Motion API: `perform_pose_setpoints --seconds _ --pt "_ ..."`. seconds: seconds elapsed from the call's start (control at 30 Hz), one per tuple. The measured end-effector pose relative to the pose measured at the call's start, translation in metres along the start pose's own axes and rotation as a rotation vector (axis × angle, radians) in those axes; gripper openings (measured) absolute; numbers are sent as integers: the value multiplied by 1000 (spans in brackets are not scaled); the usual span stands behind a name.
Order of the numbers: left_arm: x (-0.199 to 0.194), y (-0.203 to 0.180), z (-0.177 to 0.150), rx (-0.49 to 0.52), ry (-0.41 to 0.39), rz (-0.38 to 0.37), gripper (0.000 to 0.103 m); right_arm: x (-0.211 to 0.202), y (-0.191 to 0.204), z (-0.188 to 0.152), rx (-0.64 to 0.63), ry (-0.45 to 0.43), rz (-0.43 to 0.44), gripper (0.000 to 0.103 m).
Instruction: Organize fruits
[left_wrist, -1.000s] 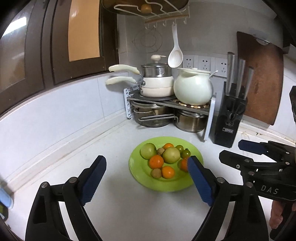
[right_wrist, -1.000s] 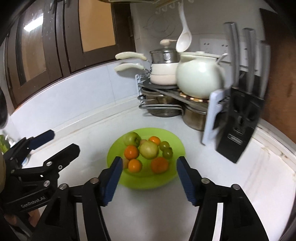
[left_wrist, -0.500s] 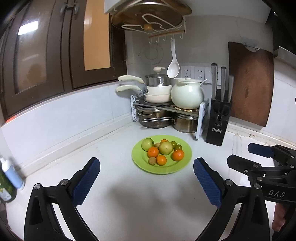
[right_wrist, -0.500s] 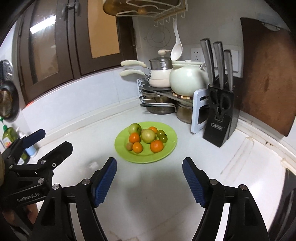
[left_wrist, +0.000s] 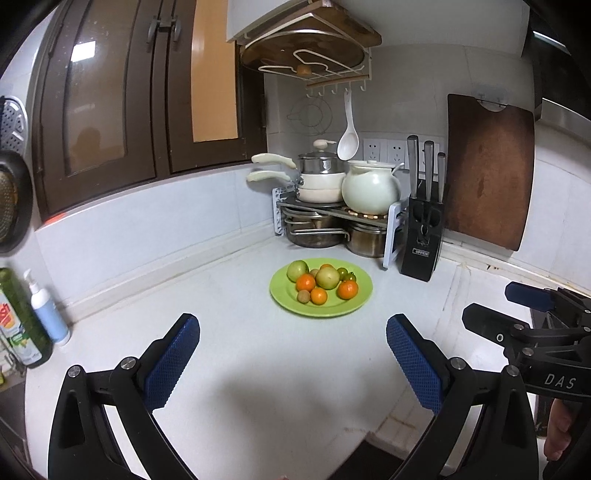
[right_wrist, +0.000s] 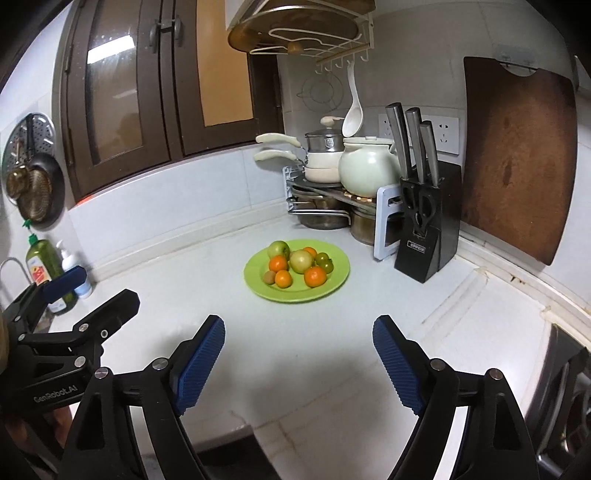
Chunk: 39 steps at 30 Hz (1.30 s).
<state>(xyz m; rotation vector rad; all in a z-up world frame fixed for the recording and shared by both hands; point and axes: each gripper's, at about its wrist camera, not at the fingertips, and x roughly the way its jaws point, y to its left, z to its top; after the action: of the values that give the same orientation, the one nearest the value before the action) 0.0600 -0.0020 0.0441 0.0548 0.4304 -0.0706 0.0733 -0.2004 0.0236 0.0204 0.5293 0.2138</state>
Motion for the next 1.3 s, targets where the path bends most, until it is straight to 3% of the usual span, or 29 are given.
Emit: perform_pose_setpoints --seconds 0.63,1.3 --pt "-51 -9 -21 -9 -20 15 103 -45 6 -29 -17 2 19 84" --pt "-69 -12 -25 -9 -32 30 103 -64 10 -36 -26 -12 39 84"
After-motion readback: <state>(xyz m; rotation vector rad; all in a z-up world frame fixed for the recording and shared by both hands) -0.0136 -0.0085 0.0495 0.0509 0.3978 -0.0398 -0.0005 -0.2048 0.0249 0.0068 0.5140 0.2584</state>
